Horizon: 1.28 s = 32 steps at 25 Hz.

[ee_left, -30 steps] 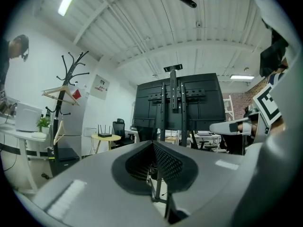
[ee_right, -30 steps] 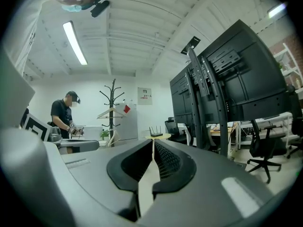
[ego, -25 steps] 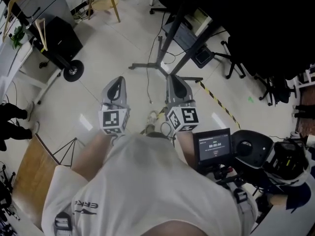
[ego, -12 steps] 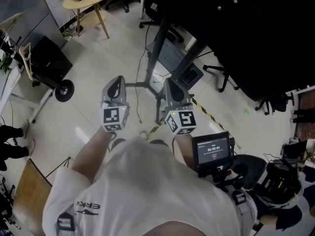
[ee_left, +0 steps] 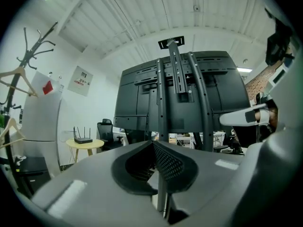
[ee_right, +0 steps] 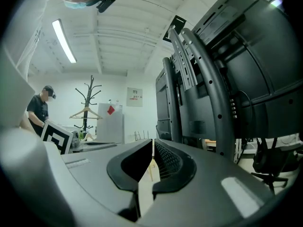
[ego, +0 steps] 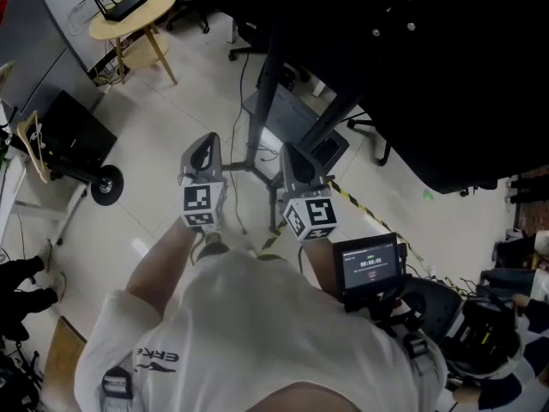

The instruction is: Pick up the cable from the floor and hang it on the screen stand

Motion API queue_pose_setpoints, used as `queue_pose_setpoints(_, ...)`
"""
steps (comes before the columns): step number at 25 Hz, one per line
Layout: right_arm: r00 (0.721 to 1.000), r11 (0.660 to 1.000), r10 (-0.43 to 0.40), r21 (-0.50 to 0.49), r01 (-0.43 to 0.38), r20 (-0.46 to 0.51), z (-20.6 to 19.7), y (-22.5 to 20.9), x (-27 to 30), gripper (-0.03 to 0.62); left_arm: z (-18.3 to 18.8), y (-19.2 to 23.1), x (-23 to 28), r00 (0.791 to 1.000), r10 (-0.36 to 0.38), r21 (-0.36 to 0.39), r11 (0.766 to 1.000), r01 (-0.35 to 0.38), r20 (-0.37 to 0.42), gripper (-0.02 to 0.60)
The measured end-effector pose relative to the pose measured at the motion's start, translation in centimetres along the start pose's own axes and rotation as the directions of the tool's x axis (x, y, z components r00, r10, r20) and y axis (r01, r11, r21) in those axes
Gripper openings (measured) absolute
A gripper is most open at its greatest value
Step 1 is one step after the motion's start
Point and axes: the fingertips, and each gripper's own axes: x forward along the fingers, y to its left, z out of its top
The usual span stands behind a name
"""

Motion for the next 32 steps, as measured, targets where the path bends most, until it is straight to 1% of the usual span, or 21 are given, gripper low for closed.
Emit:
queue_pose_setpoints(5,0.998,0.998,-0.063,-0.003,0.063,-0.021,-0.3,0.1,6.4,0.015,-0.8,3.6,6.5,0.996,-0.084,0.005,0.996,0.084,-0.027,0.002)
queue_pose_setpoints(11,0.991,0.991,-0.131,-0.018,0.13,-0.04,-0.9,-1.2,8.6,0.015,-2.3,4.1,12.7,0.987,-0.157,0.041,0.986,0.159,-0.04,0.002)
queue_pose_setpoints(17,0.97,0.976,-0.215,-0.062,0.209,-0.112,-1.4,-2.2,10.2,0.015,-6.7,4.8,19.6,0.972,-0.213,0.052,0.974,0.218,-0.096,0.002)
queue_pose_setpoints(22,0.951,0.963,-0.266,-0.083,0.256,-0.157,-2.5,-2.9,11.1,0.015,-10.6,4.9,23.8,0.958,-0.25,0.06,0.964,0.261,-0.138,0.002)
queue_pose_setpoints(27,0.936,0.957,-0.289,-0.089,0.277,-0.199,-4.5,-3.3,11.8,0.015,-14.6,4.5,26.4,0.948,-0.268,0.054,0.958,0.281,-0.172,0.002)
queue_pose_setpoints(32,0.932,0.959,-0.283,-0.087,0.27,-0.225,-7.3,-3.1,13.5,0.015,-17.5,4.3,28.1,0.94,-0.283,0.046,0.954,0.296,-0.192,0.003)
